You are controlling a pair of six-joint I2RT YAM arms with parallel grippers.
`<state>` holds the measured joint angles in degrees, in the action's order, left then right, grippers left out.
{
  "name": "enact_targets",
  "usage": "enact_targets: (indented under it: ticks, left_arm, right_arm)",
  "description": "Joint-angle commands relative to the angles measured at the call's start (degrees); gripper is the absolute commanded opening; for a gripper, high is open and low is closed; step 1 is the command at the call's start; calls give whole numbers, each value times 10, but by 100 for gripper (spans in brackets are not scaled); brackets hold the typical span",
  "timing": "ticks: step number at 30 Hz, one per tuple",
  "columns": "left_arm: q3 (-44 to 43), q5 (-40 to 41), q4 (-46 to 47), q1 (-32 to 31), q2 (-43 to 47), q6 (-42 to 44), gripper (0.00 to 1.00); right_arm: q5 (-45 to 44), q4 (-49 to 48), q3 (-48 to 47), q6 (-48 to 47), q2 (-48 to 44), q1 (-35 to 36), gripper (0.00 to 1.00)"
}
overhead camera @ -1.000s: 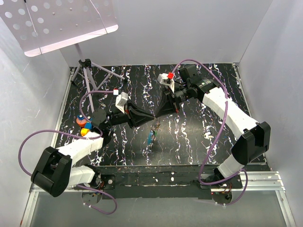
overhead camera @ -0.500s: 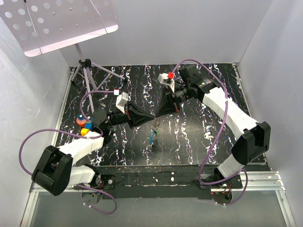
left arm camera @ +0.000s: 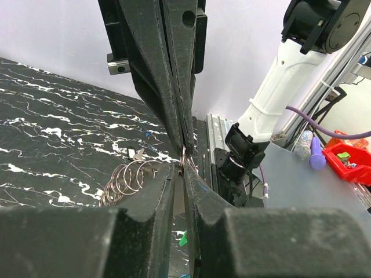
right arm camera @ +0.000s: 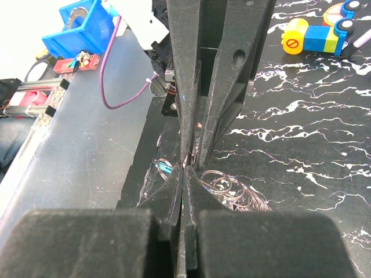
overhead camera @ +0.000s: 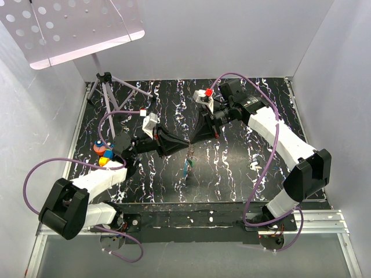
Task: Put the keys on the keyring
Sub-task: Adjust the keyring.
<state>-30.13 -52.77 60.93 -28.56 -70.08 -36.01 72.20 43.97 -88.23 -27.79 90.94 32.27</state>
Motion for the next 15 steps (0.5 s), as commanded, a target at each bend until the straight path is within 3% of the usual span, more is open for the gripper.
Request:
enact_targets:
  ticks: [1,15]
  left_arm:
    - [-12,4,10,3,-1,-5,11]
    - [-12,6,30,3,-8,-17,12]
  right_arm:
    - [29,-12,-8,3,-13,3,1]
    - [30,-14,-6,6,-13,3,1]
